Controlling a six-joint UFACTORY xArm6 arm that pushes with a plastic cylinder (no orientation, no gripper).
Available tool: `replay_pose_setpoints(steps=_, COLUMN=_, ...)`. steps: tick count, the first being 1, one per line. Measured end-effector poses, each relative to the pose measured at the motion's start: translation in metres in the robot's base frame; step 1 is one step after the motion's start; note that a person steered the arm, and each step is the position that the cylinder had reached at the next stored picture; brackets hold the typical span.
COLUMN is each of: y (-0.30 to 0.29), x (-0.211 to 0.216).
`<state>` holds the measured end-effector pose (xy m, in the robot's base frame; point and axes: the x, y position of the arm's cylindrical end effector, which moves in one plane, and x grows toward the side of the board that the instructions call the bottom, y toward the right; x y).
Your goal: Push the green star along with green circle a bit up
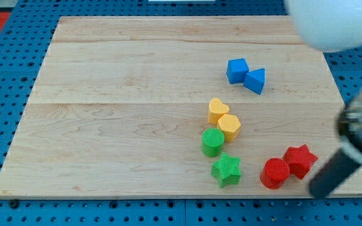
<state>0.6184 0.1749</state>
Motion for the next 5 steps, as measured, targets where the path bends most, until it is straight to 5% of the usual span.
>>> replay_pose_setpoints(steps=2, y=-0.088, x=0.000)
replay_pose_setpoints(steps=5, y=-0.117, x=-0.025)
